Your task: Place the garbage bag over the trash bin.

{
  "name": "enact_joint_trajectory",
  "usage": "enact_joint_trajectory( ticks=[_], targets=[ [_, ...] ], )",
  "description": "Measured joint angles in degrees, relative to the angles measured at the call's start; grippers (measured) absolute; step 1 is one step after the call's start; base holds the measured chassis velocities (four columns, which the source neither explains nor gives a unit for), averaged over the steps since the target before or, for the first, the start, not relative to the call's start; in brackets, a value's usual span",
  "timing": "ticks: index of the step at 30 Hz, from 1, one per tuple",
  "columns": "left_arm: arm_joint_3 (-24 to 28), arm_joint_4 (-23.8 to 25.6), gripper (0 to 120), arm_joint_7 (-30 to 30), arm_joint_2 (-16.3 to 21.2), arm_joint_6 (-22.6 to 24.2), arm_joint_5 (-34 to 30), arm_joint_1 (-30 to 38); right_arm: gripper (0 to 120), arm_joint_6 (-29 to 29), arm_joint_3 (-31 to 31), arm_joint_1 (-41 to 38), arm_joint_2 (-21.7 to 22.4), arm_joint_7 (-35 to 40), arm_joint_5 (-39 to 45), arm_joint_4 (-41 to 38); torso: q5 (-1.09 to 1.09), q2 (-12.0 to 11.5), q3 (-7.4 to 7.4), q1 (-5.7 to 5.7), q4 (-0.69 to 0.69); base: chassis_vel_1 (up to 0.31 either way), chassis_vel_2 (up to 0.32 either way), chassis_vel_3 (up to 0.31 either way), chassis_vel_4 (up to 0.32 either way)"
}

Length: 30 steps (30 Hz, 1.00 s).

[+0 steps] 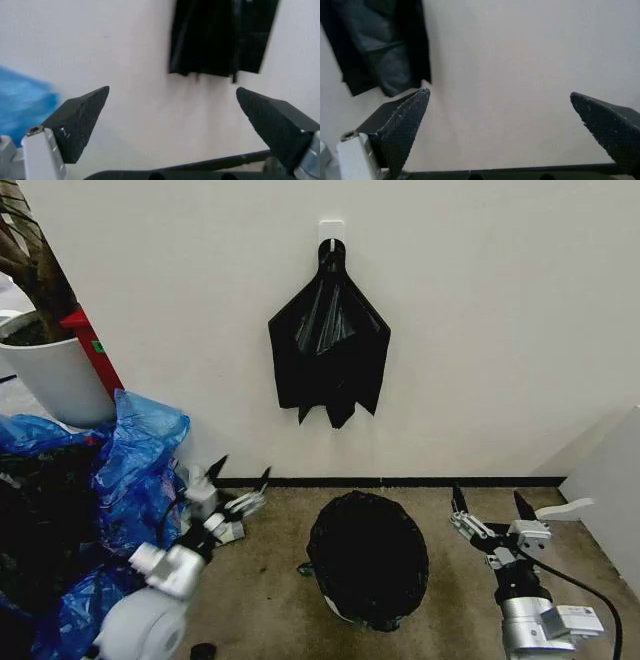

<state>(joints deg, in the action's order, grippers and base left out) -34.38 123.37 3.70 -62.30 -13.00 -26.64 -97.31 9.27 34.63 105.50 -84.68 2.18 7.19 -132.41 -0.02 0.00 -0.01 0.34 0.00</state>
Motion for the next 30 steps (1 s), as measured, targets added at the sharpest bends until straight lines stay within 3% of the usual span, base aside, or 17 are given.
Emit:
enact_joint_trajectory(
  ticks=[4,7,12,18,30],
  targets=[
    [-4.5,4.1,100,0.0,-3.6,-1.1,0.2,-6.8,100,4.0,-1.9,4.3,-1.9,-0.3,-1.8,-0.4,0.02,0.0,0.00,0.00,0.00,0.000,0.000,0.000,0.000],
    [-5.0,5.7,100,-0.1,-4.8,-1.4,0.2,-8.9,100,6.3,-1.6,6.2,-2.3,-0.2,-1.9,-0.3,0.00,0.0,0.00,0.00,-0.05,0.000,0.000,0.000,0.000],
    [-6.0,7.5,100,-1.3,-7.4,-2.0,1.1,-13.6,100,10.4,-0.6,10.9,-1.8,-0.8,2.1,-0.3,0.01,0.0,0.00,0.00,-0.02,0.000,0.000,0.000,0.000],
    [-5.3,10.0,100,-3.9,-8.5,0.5,1.8,-15.1,100,14.7,-0.2,13.6,-2.5,-3.5,4.0,0.3,0.02,0.0,0.00,0.00,-0.02,0.000,0.000,0.000,0.000],
    [-4.6,10.6,100,-4.4,-8.7,2.0,2.5,-14.8,100,15.1,0.2,13.6,-3.0,-3.9,3.8,0.1,0.02,0.0,0.01,0.00,-0.02,0.000,0.000,0.000,0.000]
  ],
)
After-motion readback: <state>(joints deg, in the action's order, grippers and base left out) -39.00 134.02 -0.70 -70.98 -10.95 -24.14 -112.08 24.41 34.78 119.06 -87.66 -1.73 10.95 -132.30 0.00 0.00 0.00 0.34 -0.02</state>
